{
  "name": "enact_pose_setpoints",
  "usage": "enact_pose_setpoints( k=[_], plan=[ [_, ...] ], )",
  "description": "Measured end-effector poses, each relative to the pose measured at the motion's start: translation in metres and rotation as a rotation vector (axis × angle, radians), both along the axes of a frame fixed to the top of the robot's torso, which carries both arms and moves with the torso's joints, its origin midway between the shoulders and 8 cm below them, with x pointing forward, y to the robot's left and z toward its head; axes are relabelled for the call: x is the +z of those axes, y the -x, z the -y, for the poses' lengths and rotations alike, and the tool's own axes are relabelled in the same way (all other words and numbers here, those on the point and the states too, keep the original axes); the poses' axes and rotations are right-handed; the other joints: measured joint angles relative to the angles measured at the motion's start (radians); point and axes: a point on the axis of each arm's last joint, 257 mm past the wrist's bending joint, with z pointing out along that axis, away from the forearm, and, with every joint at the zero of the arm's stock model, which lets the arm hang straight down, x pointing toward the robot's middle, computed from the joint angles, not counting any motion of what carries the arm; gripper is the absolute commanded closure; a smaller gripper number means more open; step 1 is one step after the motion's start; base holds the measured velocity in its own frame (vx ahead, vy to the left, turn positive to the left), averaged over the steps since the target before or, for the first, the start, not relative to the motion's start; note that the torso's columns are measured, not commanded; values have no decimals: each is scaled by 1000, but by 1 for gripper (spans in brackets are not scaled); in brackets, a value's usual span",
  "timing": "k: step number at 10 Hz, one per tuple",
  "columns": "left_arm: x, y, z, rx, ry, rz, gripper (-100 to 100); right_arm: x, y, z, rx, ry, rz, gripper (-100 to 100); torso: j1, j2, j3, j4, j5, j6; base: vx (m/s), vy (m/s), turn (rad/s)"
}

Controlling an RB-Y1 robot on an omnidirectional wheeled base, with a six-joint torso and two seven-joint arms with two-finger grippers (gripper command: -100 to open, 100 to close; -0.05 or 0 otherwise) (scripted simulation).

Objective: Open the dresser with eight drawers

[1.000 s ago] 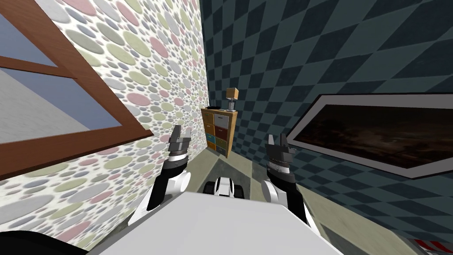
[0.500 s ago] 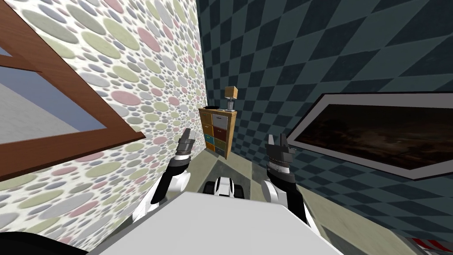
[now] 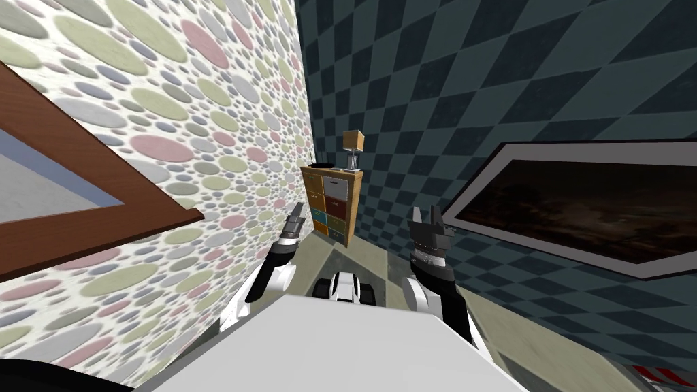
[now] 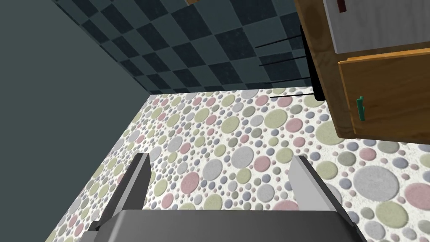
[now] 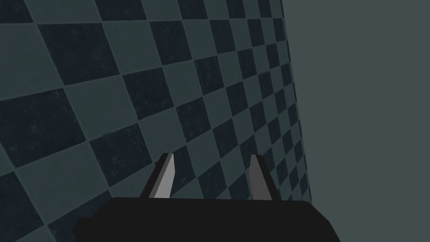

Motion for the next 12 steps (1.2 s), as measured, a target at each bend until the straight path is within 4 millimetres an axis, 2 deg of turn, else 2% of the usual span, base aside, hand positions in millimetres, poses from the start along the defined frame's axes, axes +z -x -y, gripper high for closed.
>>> enact_pose_setpoints(
  k=[6,12],
  plan=[
    [-53,-29,-1,12,-12,-109,-100,0,0,0,0,0,0,0,0,1,1,0,0,0,89,-2,-39],
    [-101,-48,5,20,-7,-202,-100,0,0,0,0,0,0,0,1,1,1,0,0,0,81,-1,-36]
  ],
)
